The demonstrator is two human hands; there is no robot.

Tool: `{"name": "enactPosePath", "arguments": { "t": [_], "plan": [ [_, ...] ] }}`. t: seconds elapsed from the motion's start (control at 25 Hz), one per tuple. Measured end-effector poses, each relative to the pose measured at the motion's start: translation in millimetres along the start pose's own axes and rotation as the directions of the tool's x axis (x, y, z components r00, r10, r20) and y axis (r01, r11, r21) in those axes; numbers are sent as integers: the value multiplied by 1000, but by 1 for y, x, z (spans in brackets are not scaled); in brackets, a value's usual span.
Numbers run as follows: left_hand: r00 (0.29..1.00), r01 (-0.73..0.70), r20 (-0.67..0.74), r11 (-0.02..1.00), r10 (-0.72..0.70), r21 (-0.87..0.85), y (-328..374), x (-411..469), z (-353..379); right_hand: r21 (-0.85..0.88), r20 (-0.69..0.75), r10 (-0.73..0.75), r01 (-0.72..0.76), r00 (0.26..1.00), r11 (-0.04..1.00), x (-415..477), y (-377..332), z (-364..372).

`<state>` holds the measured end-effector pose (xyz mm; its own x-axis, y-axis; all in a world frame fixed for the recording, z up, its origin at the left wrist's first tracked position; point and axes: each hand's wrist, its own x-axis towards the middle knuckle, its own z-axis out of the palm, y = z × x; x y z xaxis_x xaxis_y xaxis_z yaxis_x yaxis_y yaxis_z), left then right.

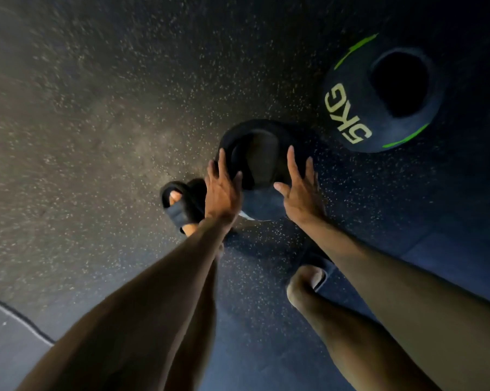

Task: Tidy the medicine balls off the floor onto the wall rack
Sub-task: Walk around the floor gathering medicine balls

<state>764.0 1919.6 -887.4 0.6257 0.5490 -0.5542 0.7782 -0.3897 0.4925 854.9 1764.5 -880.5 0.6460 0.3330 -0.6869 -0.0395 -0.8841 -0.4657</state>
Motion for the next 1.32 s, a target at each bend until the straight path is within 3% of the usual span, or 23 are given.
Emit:
{"name": "enactPosePath", "arguments": {
  "t": [0.2,0.36,0.52,0.68,0.76,0.88,1.08,1.2,1.32],
  "plan": [
    [945,-323,134,919,299,226,6,9,-14,3,38,75,-75,996,997,58,-26,-39],
    [955,-260,185,952,230,159,32,66,-47,84,-60,189,-184,980,979,109,-84,-53],
    [948,-214,263,970,177,116,60,145,-74,174,-242,161,-121,957,977,114,-107,-53],
    [915,-116,395,991,78,72,91,230,-92,170,-282,156,-111,947,979,88,-123,-26],
    [906,-144,410,988,109,57,107,254,-94,182,-304,192,-141,933,973,102,-133,-31],
    [892,-280,394,955,220,101,127,267,-101,183,-264,255,-212,930,960,145,-147,-64],
    [697,-673,505,708,509,215,121,249,-123,297,-133,432,-380,892,876,232,-159,-140],
    [696,-670,503,714,512,200,158,289,-114,386,-252,428,-316,868,867,259,-153,-169],
    [700,-642,505,754,504,138,205,332,-112,365,-450,301,-135,841,921,233,-147,-158]
  ]
}}
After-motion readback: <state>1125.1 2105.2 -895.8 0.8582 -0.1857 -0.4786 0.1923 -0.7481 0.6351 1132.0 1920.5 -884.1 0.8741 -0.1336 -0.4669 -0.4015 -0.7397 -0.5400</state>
